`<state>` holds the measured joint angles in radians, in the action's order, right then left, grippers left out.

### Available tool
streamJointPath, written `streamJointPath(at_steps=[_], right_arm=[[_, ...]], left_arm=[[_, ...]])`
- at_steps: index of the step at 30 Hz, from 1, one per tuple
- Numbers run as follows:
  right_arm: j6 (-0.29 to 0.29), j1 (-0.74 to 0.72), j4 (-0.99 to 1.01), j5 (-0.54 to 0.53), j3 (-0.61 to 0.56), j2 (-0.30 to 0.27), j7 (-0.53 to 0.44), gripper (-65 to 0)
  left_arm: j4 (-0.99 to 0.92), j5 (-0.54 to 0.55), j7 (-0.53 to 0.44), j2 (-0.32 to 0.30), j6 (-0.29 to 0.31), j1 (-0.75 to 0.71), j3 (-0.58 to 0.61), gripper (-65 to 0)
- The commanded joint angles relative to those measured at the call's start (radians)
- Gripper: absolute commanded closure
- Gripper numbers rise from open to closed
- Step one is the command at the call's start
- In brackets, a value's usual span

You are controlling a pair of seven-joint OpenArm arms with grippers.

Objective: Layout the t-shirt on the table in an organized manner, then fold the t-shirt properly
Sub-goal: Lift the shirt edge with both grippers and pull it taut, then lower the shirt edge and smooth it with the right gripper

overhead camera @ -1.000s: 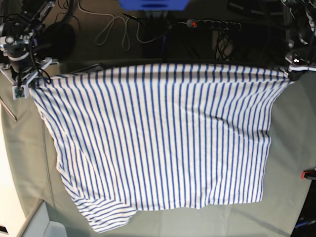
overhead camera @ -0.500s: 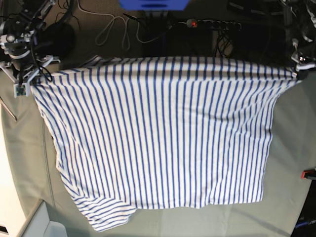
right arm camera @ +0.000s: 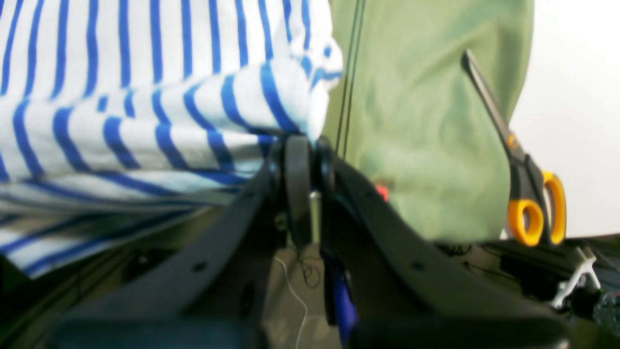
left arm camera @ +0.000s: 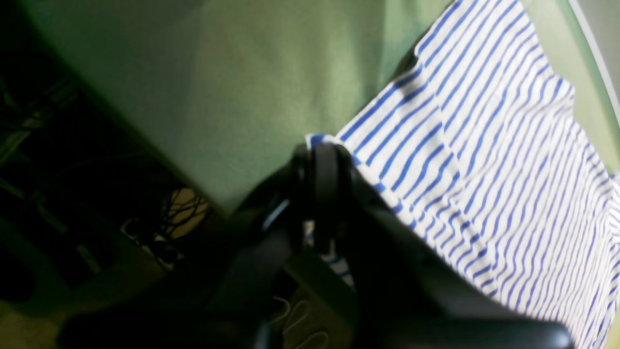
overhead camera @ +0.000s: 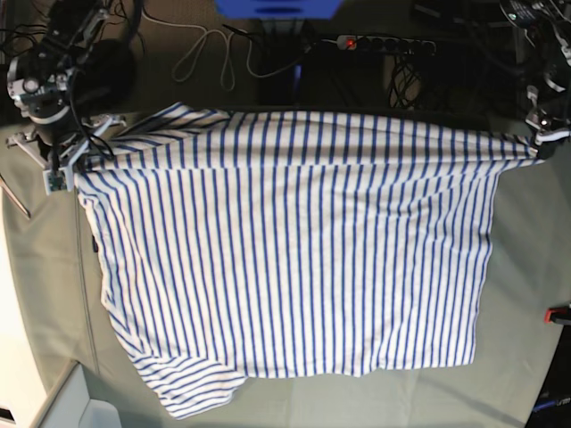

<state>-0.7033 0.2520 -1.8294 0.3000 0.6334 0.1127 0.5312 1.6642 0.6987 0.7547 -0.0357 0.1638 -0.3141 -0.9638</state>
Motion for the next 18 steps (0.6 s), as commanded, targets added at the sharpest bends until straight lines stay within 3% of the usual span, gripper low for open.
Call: streamJointPath(at_steps=[1, 18], right_arm=[[0.005, -0.018, -0.006, -0.008, 0.003, -0.008, -0.018, 0.0], [0.005, -0.116, 0.129, -0.005, -0.01, -0.014, -0.026, 0.0]], left_arm=[[0.017, 0.008, -0.024, -0.013, 0.006, 0.007, 0.007, -0.2], [0.017, 0.013, -0.024, -0.02, 0.006, -0.021, 0.009, -0.2]])
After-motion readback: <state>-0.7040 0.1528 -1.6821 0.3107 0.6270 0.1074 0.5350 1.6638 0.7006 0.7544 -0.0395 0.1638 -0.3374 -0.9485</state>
